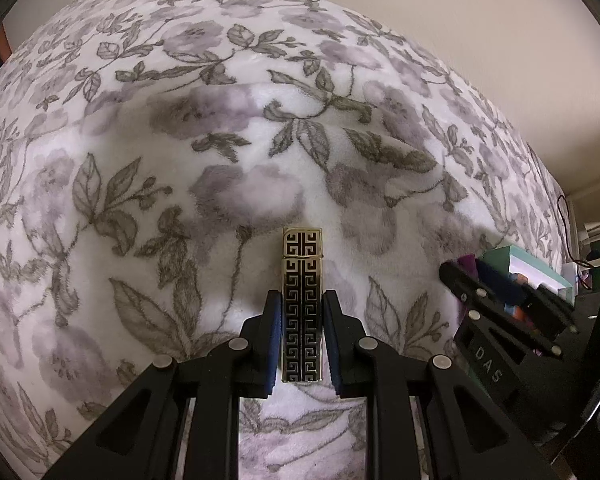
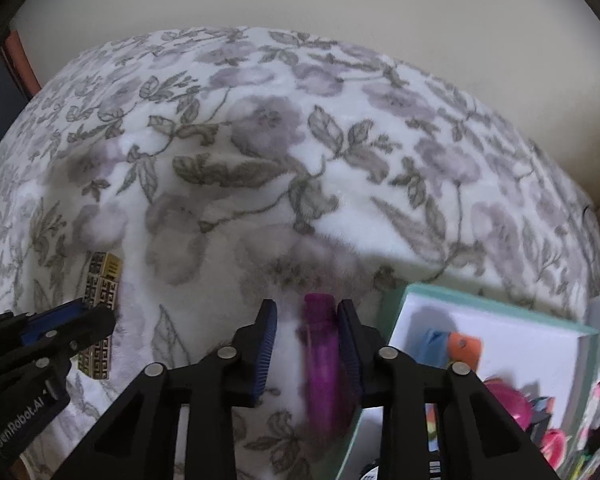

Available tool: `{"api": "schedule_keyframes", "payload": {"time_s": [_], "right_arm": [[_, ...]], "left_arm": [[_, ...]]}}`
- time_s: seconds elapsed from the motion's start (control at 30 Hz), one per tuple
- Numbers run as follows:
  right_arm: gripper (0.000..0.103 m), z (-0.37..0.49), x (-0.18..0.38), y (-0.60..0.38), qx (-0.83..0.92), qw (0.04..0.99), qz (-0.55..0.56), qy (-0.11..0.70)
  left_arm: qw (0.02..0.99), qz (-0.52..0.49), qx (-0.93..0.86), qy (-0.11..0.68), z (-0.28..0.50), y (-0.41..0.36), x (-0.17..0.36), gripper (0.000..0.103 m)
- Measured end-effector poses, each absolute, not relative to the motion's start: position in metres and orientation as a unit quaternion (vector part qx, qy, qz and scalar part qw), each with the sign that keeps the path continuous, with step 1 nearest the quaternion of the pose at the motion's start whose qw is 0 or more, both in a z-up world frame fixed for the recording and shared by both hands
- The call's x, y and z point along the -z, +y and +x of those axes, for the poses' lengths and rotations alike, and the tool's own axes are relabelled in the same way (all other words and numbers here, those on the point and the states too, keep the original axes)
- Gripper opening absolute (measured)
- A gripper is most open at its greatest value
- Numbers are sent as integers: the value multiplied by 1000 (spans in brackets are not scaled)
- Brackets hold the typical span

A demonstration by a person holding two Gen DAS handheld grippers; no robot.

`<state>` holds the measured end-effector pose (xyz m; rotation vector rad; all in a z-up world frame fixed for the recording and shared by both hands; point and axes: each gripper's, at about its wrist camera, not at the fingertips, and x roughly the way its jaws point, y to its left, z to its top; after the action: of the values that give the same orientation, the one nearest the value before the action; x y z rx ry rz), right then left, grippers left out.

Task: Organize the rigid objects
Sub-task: 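Grasp the gold patterned bar with the left tool while the right tool grasps the purple lighter, then carry the gold bar and purple lighter into the tray and release both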

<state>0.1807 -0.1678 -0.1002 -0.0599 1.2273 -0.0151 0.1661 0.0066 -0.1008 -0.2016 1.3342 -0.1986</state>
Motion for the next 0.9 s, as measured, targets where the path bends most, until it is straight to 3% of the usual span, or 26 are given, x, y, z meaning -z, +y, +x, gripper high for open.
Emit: {"api": "schedule_keyframes", "payload": {"time_s": [0.2,0.9], "right_arm": [[18,167,101,-171,-6,816,-1,577],[15,95,72,-167,-18,835,58,547]], "left_arm": [[776,-87,91,618,167,5,103,21],[798,-17,96,595,151,-28,82,21]]}}
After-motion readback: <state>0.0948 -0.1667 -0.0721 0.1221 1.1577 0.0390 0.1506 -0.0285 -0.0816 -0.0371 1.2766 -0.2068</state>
